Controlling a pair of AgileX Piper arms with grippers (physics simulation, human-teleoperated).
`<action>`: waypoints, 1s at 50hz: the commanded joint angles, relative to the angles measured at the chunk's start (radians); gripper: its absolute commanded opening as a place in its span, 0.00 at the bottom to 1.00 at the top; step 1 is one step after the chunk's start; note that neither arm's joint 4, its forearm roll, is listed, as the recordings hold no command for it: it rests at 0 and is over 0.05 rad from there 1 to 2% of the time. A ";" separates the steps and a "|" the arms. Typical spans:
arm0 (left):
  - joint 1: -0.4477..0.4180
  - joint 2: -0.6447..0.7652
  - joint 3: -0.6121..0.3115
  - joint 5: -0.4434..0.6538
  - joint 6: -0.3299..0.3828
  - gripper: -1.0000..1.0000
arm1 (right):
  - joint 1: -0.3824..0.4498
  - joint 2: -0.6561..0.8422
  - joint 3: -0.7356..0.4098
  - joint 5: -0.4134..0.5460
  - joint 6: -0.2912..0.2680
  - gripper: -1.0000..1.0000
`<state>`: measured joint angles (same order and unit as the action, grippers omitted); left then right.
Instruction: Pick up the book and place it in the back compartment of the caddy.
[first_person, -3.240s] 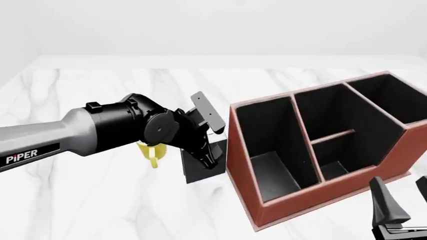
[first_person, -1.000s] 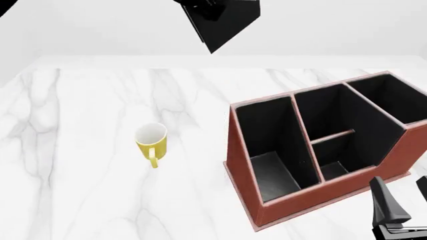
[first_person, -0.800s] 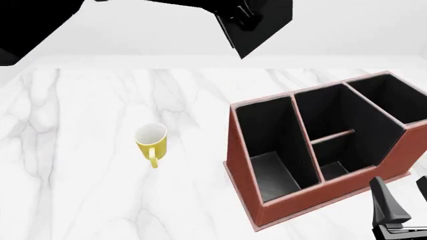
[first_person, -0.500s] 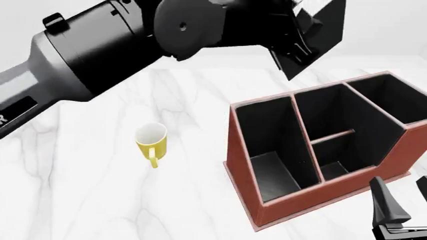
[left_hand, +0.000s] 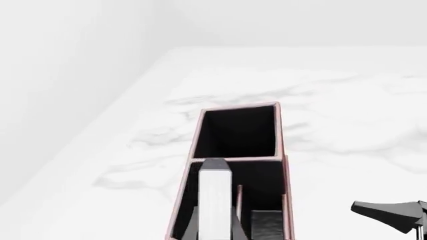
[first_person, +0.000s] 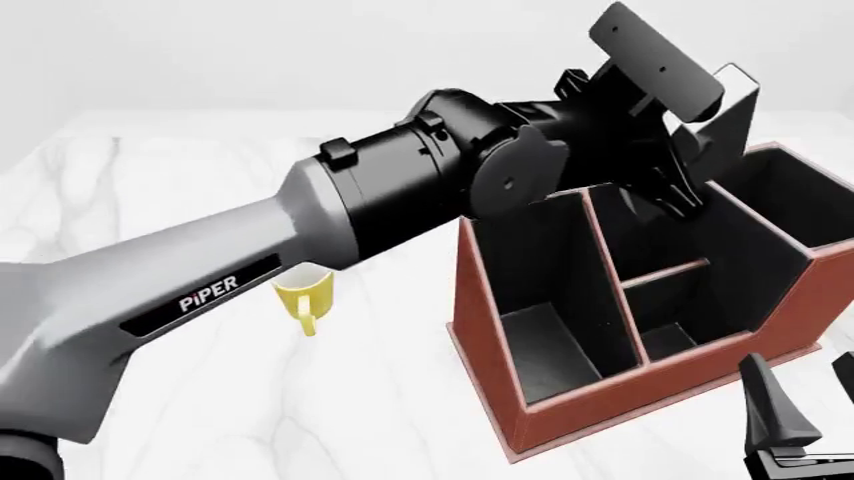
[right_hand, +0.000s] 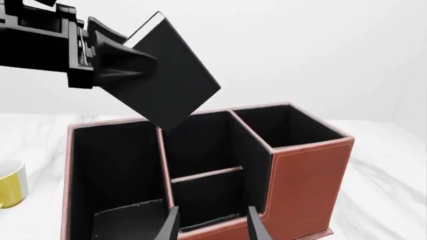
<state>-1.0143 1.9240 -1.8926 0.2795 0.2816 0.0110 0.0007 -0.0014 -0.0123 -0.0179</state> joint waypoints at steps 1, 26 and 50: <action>-0.024 0.089 -0.075 -0.011 0.000 0.00 | -0.001 0.000 0.000 0.000 0.002 1.00; -0.072 0.199 -0.133 0.074 -0.031 0.00 | 0.002 0.000 0.000 -0.001 0.004 1.00; -0.064 0.298 -0.152 0.083 -0.037 0.00 | 0.001 0.001 0.001 0.002 0.006 1.00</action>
<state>-1.0882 2.1834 -2.0098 0.3577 0.2318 0.0128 0.0011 -0.0009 -0.0115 -0.0130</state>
